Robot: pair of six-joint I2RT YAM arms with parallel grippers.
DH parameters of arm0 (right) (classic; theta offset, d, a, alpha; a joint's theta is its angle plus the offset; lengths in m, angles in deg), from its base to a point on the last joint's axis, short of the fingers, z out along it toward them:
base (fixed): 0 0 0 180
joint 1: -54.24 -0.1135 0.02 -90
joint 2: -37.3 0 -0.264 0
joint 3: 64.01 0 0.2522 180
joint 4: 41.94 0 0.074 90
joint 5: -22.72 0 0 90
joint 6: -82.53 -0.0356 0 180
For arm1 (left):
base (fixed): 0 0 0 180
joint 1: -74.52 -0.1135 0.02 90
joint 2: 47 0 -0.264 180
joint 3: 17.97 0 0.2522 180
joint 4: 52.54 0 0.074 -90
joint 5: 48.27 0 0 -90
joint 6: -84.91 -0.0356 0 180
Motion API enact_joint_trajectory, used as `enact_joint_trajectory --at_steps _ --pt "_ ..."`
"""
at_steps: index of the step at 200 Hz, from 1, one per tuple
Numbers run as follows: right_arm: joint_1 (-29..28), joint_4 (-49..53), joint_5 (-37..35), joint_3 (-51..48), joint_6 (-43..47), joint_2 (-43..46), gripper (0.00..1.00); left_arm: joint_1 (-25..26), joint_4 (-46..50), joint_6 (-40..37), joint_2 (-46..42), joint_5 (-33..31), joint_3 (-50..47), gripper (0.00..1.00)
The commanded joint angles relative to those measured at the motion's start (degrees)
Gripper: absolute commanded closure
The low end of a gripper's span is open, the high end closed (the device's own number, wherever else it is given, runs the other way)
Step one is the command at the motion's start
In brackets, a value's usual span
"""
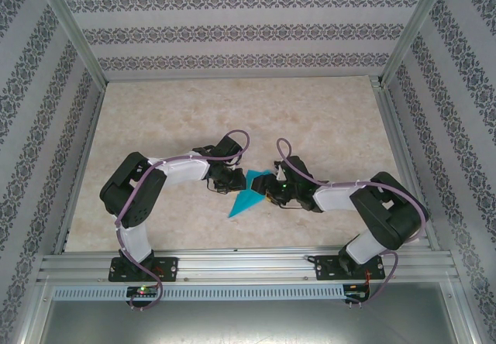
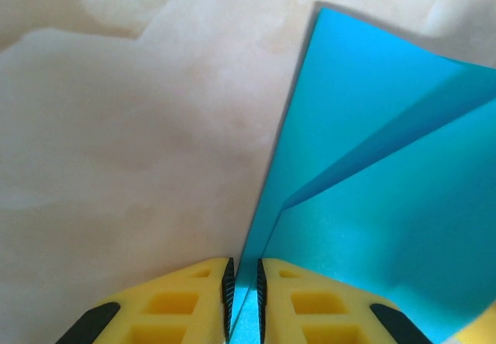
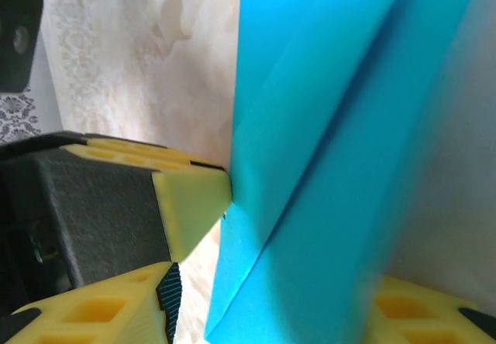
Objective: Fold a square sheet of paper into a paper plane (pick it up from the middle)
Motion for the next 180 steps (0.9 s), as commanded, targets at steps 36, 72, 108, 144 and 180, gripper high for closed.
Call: enact_joint_trajectory --at_steps 36,72,108,144,180 --pt "-0.48 -5.4 -2.99 3.99 -2.78 -5.15 0.58 0.2 0.25 0.47 -0.36 0.59 -2.04 0.8" --pt "0.03 -3.95 -2.26 5.5 -1.17 -6.04 0.71 0.21 0.77 0.62 -1.31 0.35 -1.76 0.8" --pt "0.87 -2.43 -1.43 5.36 0.91 -4.95 0.87 0.18 0.33 1.37 -6.06 -2.68 -3.17 0.79" --pt "2.45 12.54 -1.72 10.1 9.11 1.42 0.91 0.12 1.89 2.38 -14.69 -10.28 -4.75 0.76" --pt "3.43 40.54 -10.8 21.01 24.04 9.6 0.91 0.05 6.13 2.73 -24.18 -21.19 -6.56 0.75"
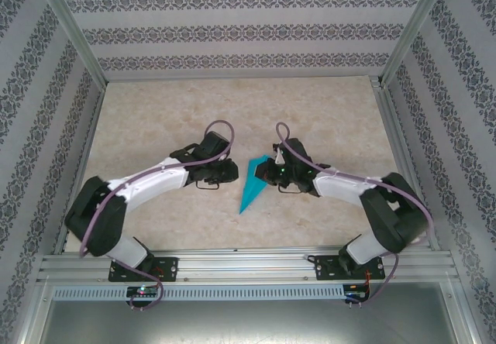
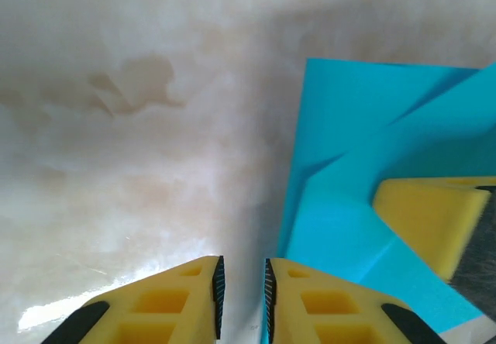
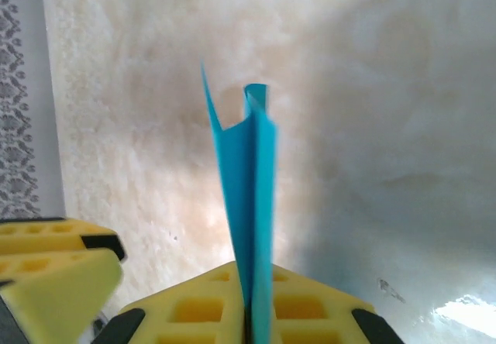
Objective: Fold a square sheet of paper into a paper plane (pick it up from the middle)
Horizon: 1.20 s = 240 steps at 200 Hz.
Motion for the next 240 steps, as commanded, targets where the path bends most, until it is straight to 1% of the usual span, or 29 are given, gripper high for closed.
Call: enact_joint_trajectory --at_steps 1,10,12,27,38,50,53,81,90,100,124,144,175,192,205,213,220,234,240 --pt "0.57 22.1 -7.42 8.07 13.37 5.73 0.91 0.04 5.0 0.98 -5.38 -9.93 -1.97 0.75" --pt "0.4 29.6 -10.54 11.92 17.46 6.85 0.91 0.03 5.62 1.34 -7.75 -12.67 -2.98 0.74" --pt "0.37 29.99 -10.95 12.36 17.95 6.95 0.91 -0.04 5.79 1.48 -8.2 -13.21 -3.24 0.74" --pt "-0.51 41.85 -18.93 18.85 23.52 7.62 0.9 -0.28 6.49 2.22 -12.34 -17.27 -5.28 0.73" --pt "-1.1 49.38 -24.78 23.38 26.53 7.09 0.9 -0.66 7.06 3.08 -15.25 -20.0 -6.86 0.71" --pt "-1.55 56.54 -29.31 28.14 29.5 5.79 0.91 -1.27 7.7 4.13 -18.28 -22.16 -8.73 0.7" --pt "-1.75 58.61 -30.38 29.59 29.87 5.23 0.91 -1.43 7.68 4.26 -19.04 -22.46 -9.09 0.7" --pt "-5.62 73.91 -48.37 41.49 31.29 -1.46 0.9 -2.58 9.88 5.55 -25.38 -25.16 -12.27 0.68" --pt "-7.0 78.28 -53.06 45.3 30.43 -4.83 0.9 -2.87 10.48 5.51 -27.37 -26.1 -13.28 0.67" --pt "-8.8 81.02 -55.62 48.4 30.17 -8.67 0.91 -3.26 12.08 6.15 -29.39 -27.62 -14.04 0.67" --pt "-12.96 83.21 -55.58 54.5 28.44 -18.38 0.91 -3.8 16.43 7.42 -34.45 -30.89 -15.02 0.67" --pt "-15.94 83.39 -53.84 60.26 27.35 -27.5 0.9 -3.86 19.38 8.1 -39.16 -32.45 -15.52 0.66" --pt "-19.23 85.78 -52.54 73.72 24.91 -42.58 0.91 -4.1 23.53 7.75 -47.15 -33.63 -15.89 0.6" --pt "-20.81 86.21 -49.17 80.81 22.91 -48.22 0.9 -4.1 25.43 7.02 -51.13 -32.66 -15.89 0.59" --pt "-21.86 82.75 -46.37 83.11 23.05 -50.89 0.85 -4.1 27.07 6.75 -53.35 -31.82 -15.47 0.58" --pt "-21.94 83.09 -44.81 86.06 21.89 -53.21 0.85 -4.1 28.21 6.74 -54.53 -31.33 -15.24 0.57" --pt "-22.11 83.54 -43.8 88.21 20.86 -55.01 0.83 -4.1 29.09 6.45 -55.22 -30.6 -14.92 0.57" --pt "-22.49 82.06 -38.33 91.27 21.06 -56.73 0.79 -4.08 31.16 6.17 -55.97 -28.62 -14.0 0.56" --pt "-22.88 80.5 -35.63 91.66 21.36 -56.56 0.74 -4.1 31.72 5.73 -56.05 -27.57 -13.69 0.55"
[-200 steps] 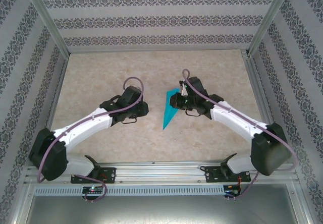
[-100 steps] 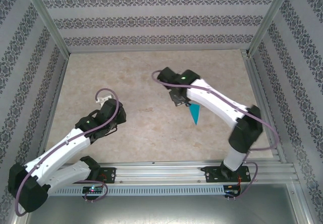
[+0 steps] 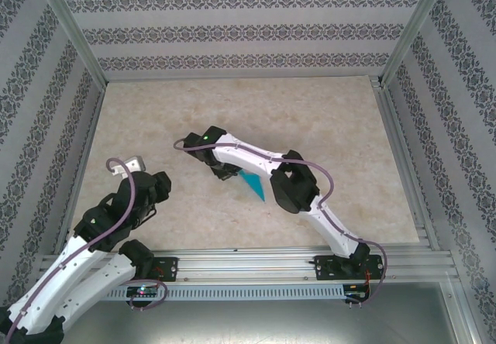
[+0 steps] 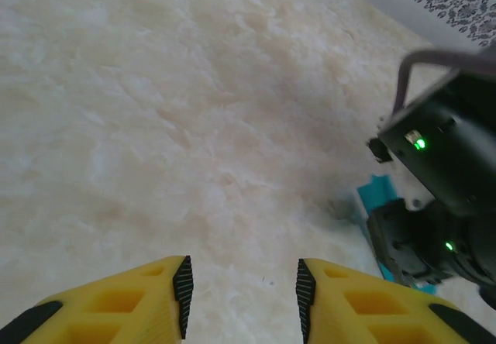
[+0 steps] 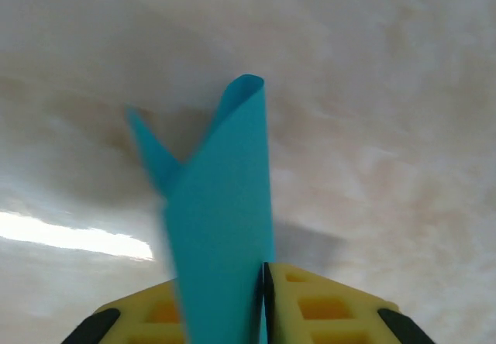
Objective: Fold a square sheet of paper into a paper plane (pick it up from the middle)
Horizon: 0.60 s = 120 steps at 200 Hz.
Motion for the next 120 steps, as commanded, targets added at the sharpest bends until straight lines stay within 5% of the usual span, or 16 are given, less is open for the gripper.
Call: enact_joint_trajectory --at_steps 1,43,89,120 --pt "-0.9 -1.61 9.36 4.72 -1.82 -1.17 0.74 -0.63 6.81 -1.42 -0.74 3.07 1.55 0.55" --pt "-1.49 -17.96 19.57 -9.52 -0.55 13.37 0.29 -0.63 11.21 -3.29 0.92 10.95 4.14 0.54" --pt "2.32 -39.98 21.36 -46.91 -3.4 41.99 0.28 -0.63 8.99 -3.19 -2.9 18.37 1.12 0.41" --pt "9.59 -60.73 29.48 -73.17 -8.64 58.29 0.33 -0.71 10.39 -5.19 -1.78 19.61 2.06 0.35"
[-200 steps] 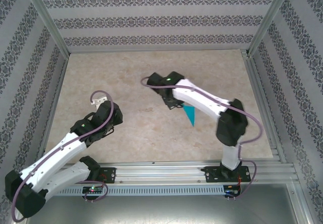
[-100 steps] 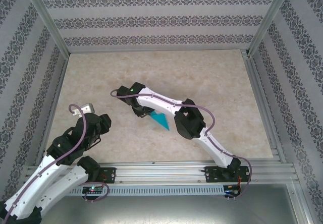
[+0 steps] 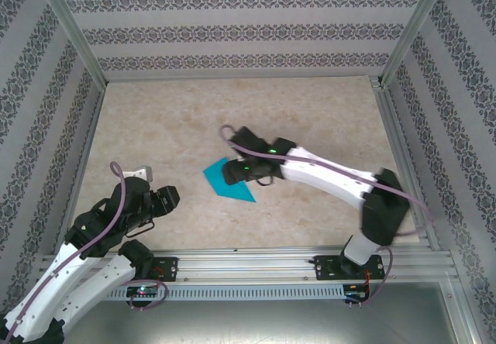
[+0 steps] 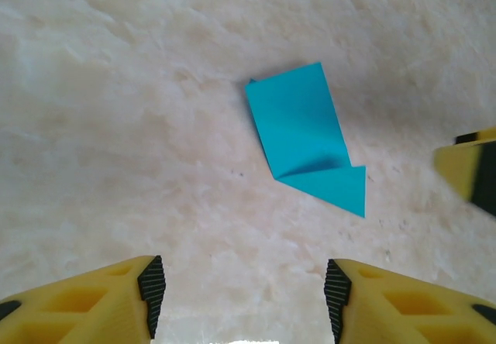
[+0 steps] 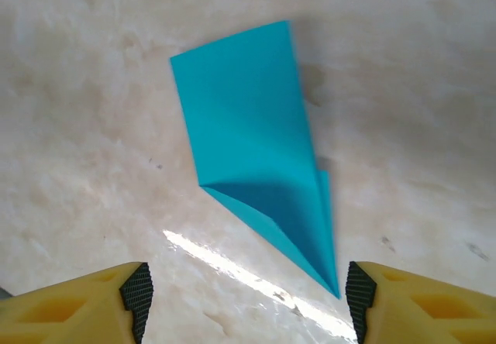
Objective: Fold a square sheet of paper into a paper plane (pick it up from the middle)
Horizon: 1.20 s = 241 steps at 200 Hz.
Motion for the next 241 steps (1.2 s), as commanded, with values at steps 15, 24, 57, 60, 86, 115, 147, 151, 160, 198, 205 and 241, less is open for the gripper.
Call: enact_joint_trajectory --at_steps 15,24,57,60,86,115,147,151,160,198,205,241 --pt "7.55 -22.13 8.96 -21.3 -5.67 10.0 0.35 -0.72 1.97 -2.16 0.62 2.95 0.24 0.35" --pt "8.76 -22.89 10.99 -23.03 -5.09 10.54 0.35 -0.71 2.03 -1.72 1.33 3.04 1.29 0.34" --pt "10.32 -23.66 15.72 -22.31 -4.36 6.53 0.39 -0.71 0.45 -3.64 6.03 2.99 3.57 0.3" --pt "10.43 -24.06 16.82 -22.01 -4.66 5.94 0.4 -0.69 0.59 -3.61 6.62 2.39 3.78 0.3" --pt "10.75 -30.04 22.64 -21.12 -6.83 2.21 0.52 -0.91 -0.65 -3.44 11.56 1.96 4.08 0.28" --pt "11.0 -31.1 29.27 -17.12 -6.73 -2.91 0.66 -1.3 -3.65 -2.54 13.91 3.41 4.0 0.26" --pt "11.21 -34.66 31.0 -15.0 -6.8 -5.4 0.74 -1.94 -4.62 -1.46 16.26 3.6 3.87 0.25" --pt "11.4 -35.07 31.88 -14.08 -7.23 -6.33 0.73 -2.01 -4.98 -1.38 16.52 3.79 3.72 0.25" --pt "11.91 -34.22 35.2 -10.81 -6.98 -9.39 0.75 -2.1 -6.09 -1.23 17.16 4.27 3.59 0.25" --pt "12.76 -27.96 36.98 0.01 -4.75 -20.56 0.75 -2.38 -10.47 -0.63 20.64 5.45 4.42 0.25" --pt "13.1 -29.36 37.13 0.09 -5.26 -21.57 0.75 -2.52 -10.88 -0.41 21.04 5.24 4.63 0.25" --pt "14.87 -31.56 38.57 2.1 -7.45 -26.96 0.74 -2.78 -14.3 -1.29 22.45 4.89 4.25 0.24"
